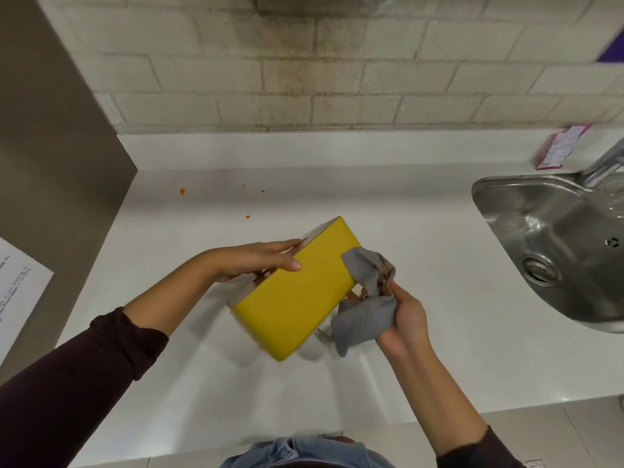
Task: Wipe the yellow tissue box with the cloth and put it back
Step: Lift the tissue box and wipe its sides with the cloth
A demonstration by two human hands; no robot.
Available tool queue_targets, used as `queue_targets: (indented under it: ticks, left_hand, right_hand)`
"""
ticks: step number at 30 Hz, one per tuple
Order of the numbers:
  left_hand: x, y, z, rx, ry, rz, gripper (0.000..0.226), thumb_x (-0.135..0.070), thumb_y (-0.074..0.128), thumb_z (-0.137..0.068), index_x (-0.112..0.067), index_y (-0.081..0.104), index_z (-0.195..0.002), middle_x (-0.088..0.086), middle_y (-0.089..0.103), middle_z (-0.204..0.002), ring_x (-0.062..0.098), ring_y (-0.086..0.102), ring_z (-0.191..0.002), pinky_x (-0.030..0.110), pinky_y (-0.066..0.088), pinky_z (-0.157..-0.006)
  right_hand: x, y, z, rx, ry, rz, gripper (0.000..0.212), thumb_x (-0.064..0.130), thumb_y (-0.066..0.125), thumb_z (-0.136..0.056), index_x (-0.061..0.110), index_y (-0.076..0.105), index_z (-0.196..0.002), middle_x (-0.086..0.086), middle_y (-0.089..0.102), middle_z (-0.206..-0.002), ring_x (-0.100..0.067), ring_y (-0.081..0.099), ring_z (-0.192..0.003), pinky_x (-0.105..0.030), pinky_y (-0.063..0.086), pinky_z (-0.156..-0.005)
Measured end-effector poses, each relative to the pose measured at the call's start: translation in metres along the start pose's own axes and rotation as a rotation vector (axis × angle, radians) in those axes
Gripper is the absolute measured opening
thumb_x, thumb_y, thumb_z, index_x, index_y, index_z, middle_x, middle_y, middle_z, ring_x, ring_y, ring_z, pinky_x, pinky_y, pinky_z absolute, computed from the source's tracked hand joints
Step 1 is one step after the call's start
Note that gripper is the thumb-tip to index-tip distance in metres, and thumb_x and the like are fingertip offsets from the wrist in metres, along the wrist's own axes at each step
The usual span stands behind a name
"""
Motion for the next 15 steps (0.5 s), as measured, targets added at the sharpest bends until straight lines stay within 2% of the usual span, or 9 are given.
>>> queue_targets:
  ticks: [2,4,6,8,9,10,11,13,15]
  left_hand:
    - [-0.006,-0.006,0.007,-0.011,0.059,-0.007,0.073,-0.047,0.066,-0.072,-0.059,0.025,-0.132,-0.016,0.039,-0.143,0.015,0.043,-0.128,0.026,0.041,-0.101]
    - [-0.014,-0.012,0.017,-0.010,0.098,-0.021,0.073,-0.043,0.069,-0.067,-0.071,0.026,-0.119,-0.021,0.040,-0.134,0.005,0.047,-0.118,0.015,0.045,-0.087]
    - [-0.017,-0.015,0.024,0.001,0.132,-0.018,0.077,-0.031,0.069,-0.069,-0.074,0.025,-0.116,-0.028,0.035,-0.135,-0.002,0.043,-0.119,0.010,0.046,-0.084]
    - [-0.020,-0.015,0.029,-0.002,0.168,-0.023,0.080,-0.020,0.066,-0.075,-0.070,0.024,-0.120,-0.026,0.032,-0.141,0.002,0.040,-0.125,0.014,0.046,-0.088]
    - [-0.023,-0.016,0.032,-0.014,0.186,-0.032,0.081,-0.014,0.065,-0.079,-0.069,0.023,-0.121,-0.024,0.032,-0.143,0.003,0.039,-0.126,0.015,0.047,-0.088]
    - [-0.024,-0.016,0.036,-0.033,0.201,-0.043,0.083,-0.008,0.063,-0.083,-0.067,0.021,-0.123,-0.024,0.031,-0.144,0.003,0.039,-0.127,0.014,0.046,-0.088]
    - [-0.025,-0.017,0.041,-0.067,0.217,-0.048,0.083,-0.004,0.060,-0.085,-0.064,0.020,-0.126,-0.023,0.031,-0.144,0.002,0.038,-0.128,0.013,0.045,-0.090]
    - [-0.027,-0.018,0.052,-0.165,0.254,0.008,0.075,-0.004,0.059,-0.087,-0.055,0.027,-0.130,-0.020,0.038,-0.142,-0.001,0.042,-0.124,0.014,0.042,-0.092]
    - [-0.032,-0.018,0.063,-0.316,0.306,0.184,0.048,-0.014,0.062,-0.085,-0.049,0.051,-0.117,-0.016,0.055,-0.127,-0.009,0.058,-0.105,0.008,0.047,-0.081]
  right_hand:
    - [0.004,0.008,0.007,0.019,-0.003,-0.008,0.054,0.024,0.027,-0.100,0.003,0.075,-0.087,-0.014,0.074,-0.093,-0.027,0.072,-0.082,-0.045,0.058,-0.072]
    - [0.008,0.017,0.014,0.020,-0.004,0.006,0.046,0.024,0.029,-0.099,0.001,0.068,-0.105,-0.015,0.071,-0.102,-0.030,0.069,-0.093,-0.050,0.051,-0.088]
    - [0.005,0.025,0.023,0.018,-0.007,0.012,0.039,0.024,0.032,-0.098,0.004,0.063,-0.108,-0.014,0.070,-0.104,-0.030,0.066,-0.099,-0.051,0.049,-0.094]
    - [0.000,0.025,0.029,-0.011,-0.039,0.062,0.028,0.022,0.039,-0.097,0.007,0.063,-0.097,-0.008,0.075,-0.082,-0.023,0.073,-0.078,-0.038,0.060,-0.072]
    - [-0.003,0.025,0.031,-0.034,-0.051,0.076,0.026,0.022,0.041,-0.096,0.008,0.063,-0.092,-0.005,0.076,-0.072,-0.020,0.073,-0.066,-0.033,0.060,-0.058]
    - [-0.006,0.026,0.034,-0.030,-0.045,0.052,0.029,0.022,0.040,-0.097,0.007,0.064,-0.091,-0.006,0.076,-0.071,-0.020,0.073,-0.063,-0.033,0.060,-0.052]
    - [-0.009,0.029,0.036,-0.001,-0.032,0.023,0.034,0.023,0.037,-0.098,0.004,0.066,-0.092,-0.009,0.076,-0.076,-0.022,0.073,-0.067,-0.035,0.060,-0.055]
    - [-0.012,0.035,0.040,0.055,-0.005,-0.001,0.043,0.025,0.034,-0.098,0.003,0.071,-0.096,-0.012,0.075,-0.092,-0.026,0.072,-0.086,-0.044,0.055,-0.078]
    - [-0.013,0.040,0.043,0.073,0.030,0.037,0.043,0.029,0.034,-0.098,0.007,0.070,-0.102,-0.012,0.074,-0.100,-0.033,0.064,-0.102,-0.048,0.045,-0.088]
Point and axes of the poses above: each hand's wrist, its own z-axis away from the middle knuckle, its own y-axis out of the palm, x = y × z, the point moved 5 cm from there along -z, towards the middle knuckle
